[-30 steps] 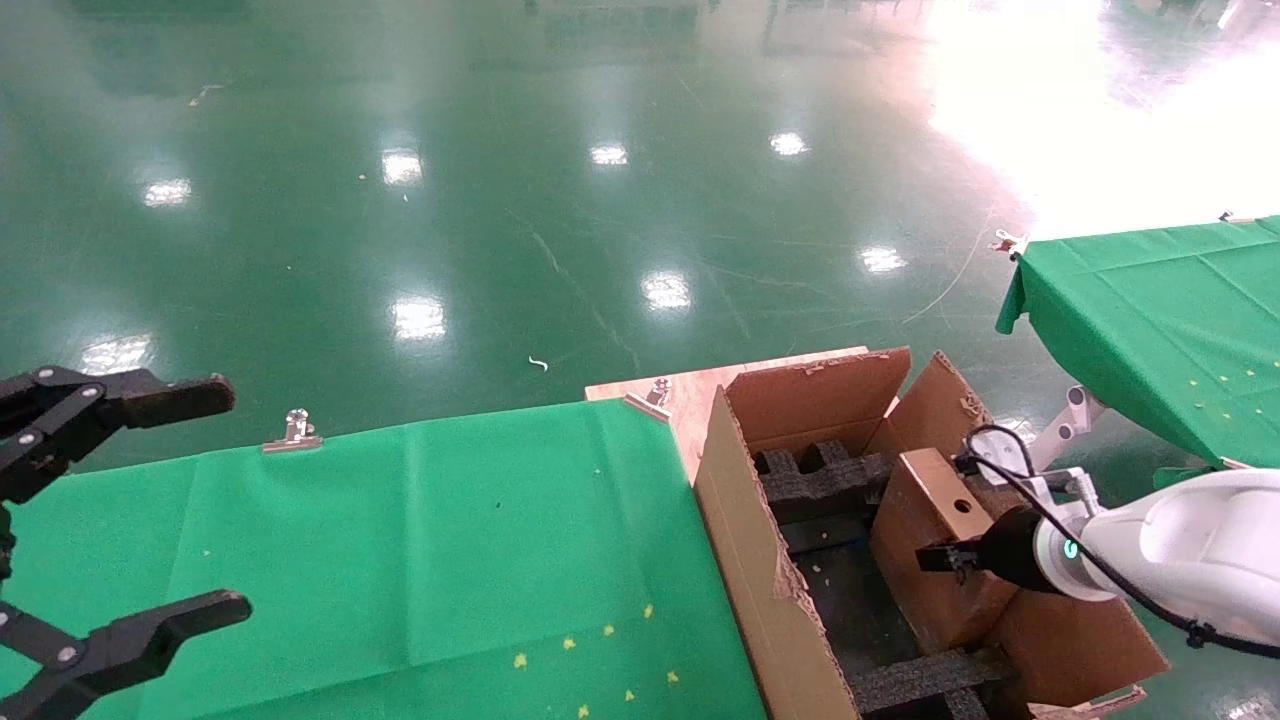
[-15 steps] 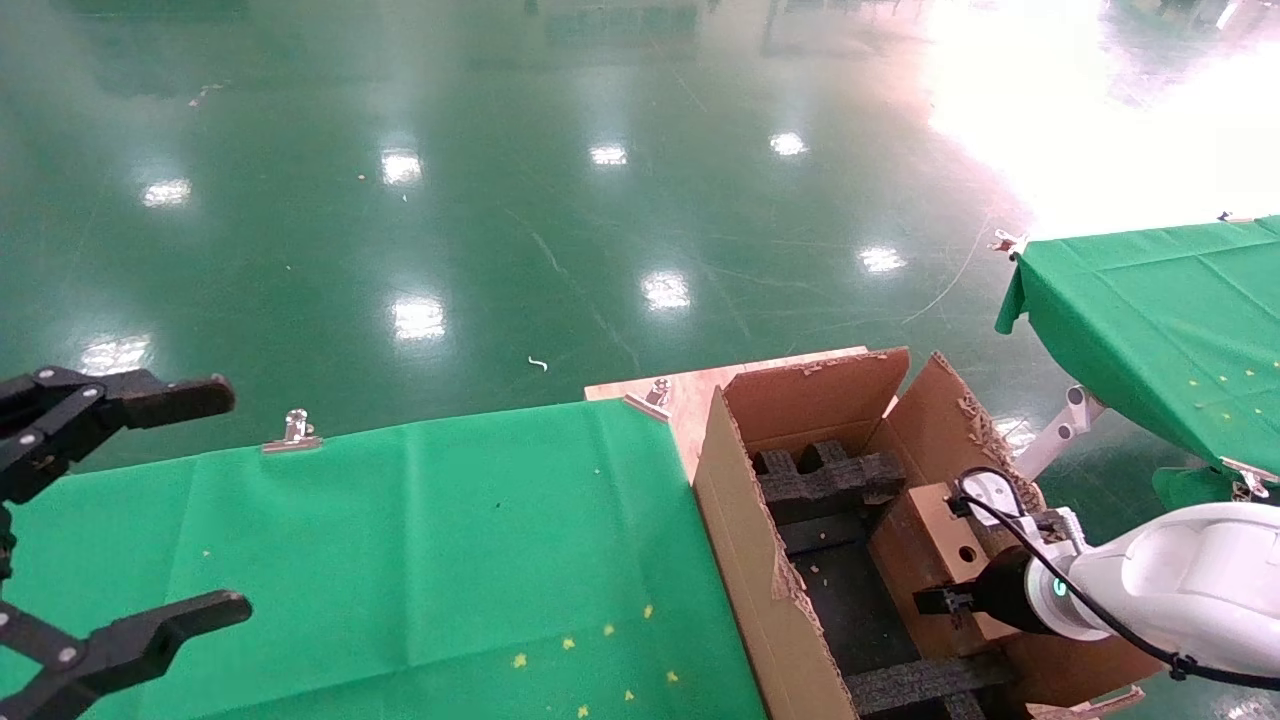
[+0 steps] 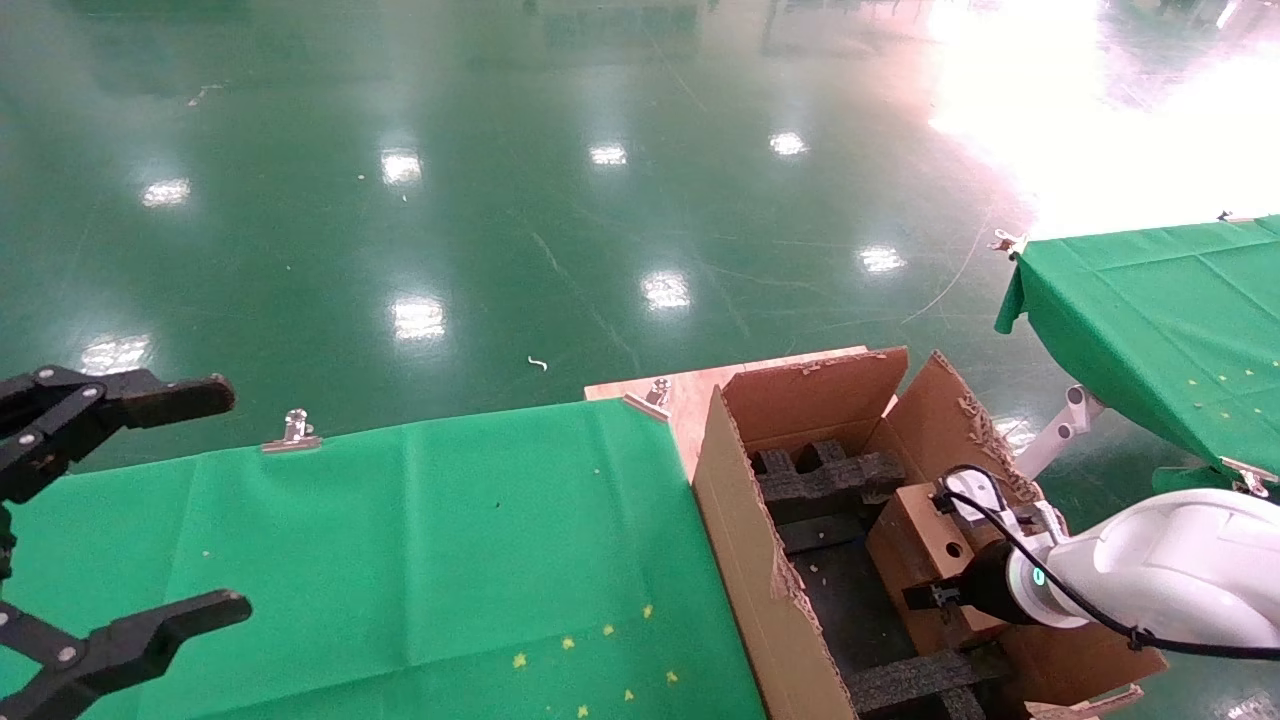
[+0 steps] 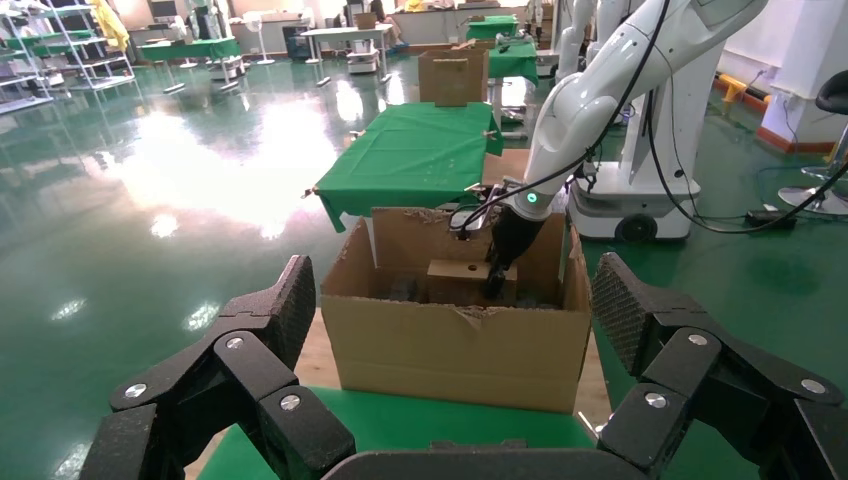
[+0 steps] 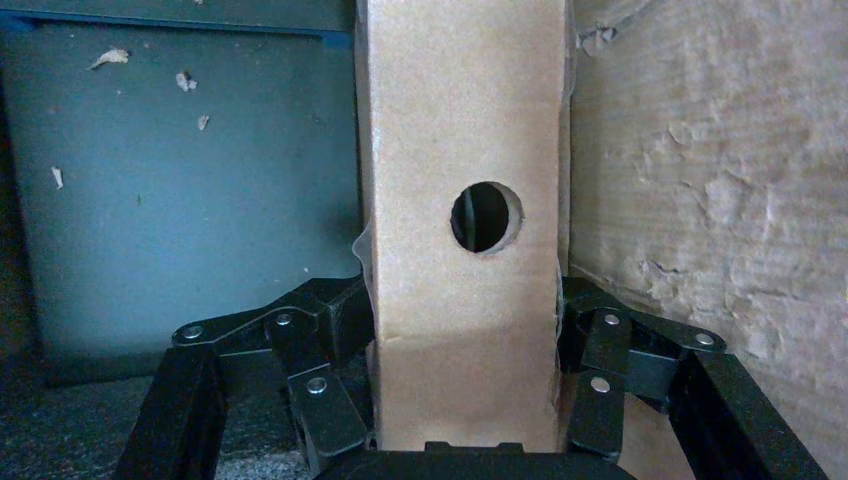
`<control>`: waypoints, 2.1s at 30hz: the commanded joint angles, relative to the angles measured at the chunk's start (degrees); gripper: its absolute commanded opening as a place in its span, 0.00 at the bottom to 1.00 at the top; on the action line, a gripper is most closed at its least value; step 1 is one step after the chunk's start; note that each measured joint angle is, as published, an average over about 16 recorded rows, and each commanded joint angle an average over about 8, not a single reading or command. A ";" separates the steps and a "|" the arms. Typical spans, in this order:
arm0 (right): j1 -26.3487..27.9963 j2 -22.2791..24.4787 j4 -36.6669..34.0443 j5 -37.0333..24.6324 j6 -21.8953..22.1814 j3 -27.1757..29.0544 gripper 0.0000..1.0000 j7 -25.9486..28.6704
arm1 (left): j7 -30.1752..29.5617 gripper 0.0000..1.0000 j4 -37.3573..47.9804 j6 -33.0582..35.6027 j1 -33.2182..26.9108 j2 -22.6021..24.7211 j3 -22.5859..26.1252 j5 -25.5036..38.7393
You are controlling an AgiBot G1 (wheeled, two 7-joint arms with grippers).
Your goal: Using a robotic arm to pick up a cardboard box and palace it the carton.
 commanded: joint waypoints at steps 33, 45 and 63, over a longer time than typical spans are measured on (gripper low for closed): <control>6.08 3.77 5.54 -1.89 -1.82 1.98 1.00 -0.32 | 0.01 1.00 0.02 -0.01 0.01 -0.01 0.01 -0.01; 14.65 5.11 9.22 -0.70 -0.47 6.50 1.00 -2.27 | 0.01 1.00 0.02 -0.01 0.01 -0.01 0.01 -0.01; 27.77 4.30 9.78 36.92 -8.62 14.76 1.00 -22.53 | 0.01 1.00 0.04 -0.03 0.02 -0.02 0.01 -0.03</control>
